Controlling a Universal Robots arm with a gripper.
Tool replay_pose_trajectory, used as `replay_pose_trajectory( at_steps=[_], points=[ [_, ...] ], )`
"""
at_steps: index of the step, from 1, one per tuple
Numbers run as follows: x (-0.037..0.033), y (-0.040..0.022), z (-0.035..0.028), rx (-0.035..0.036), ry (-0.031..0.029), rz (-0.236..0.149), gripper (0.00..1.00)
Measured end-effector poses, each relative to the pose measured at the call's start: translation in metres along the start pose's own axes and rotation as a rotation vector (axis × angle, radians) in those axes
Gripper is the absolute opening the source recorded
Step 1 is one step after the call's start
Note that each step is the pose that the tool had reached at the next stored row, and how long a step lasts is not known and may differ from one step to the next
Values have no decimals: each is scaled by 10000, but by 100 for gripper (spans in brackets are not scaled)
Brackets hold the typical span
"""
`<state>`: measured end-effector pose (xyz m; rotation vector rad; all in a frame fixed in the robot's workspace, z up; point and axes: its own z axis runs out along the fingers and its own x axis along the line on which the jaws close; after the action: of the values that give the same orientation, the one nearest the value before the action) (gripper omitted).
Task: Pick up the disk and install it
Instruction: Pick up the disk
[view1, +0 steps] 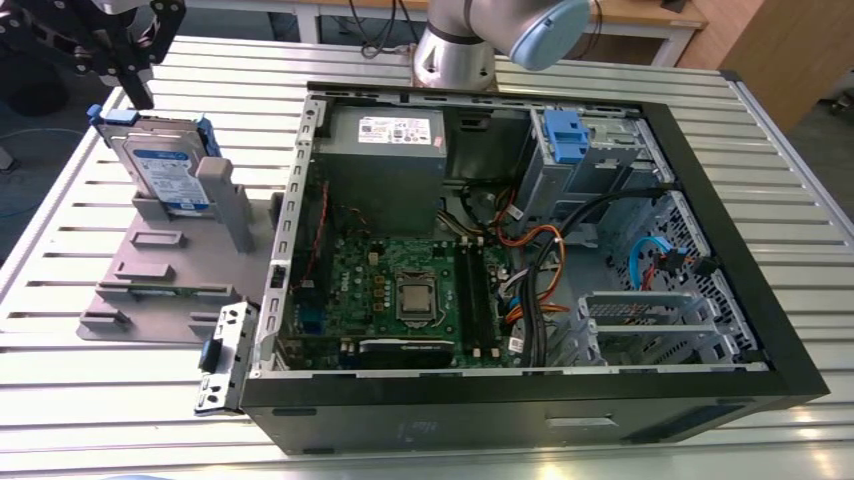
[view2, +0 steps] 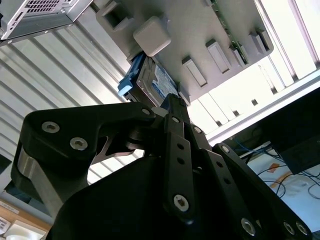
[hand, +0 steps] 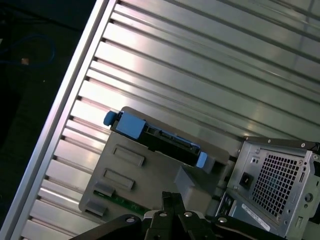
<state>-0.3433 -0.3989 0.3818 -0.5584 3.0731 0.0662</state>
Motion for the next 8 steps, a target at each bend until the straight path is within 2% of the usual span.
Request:
replay_pose_trajectory(
  at_steps=[8],
  points=[
    [0,0,0,-5,8,-206,11]
  ],
)
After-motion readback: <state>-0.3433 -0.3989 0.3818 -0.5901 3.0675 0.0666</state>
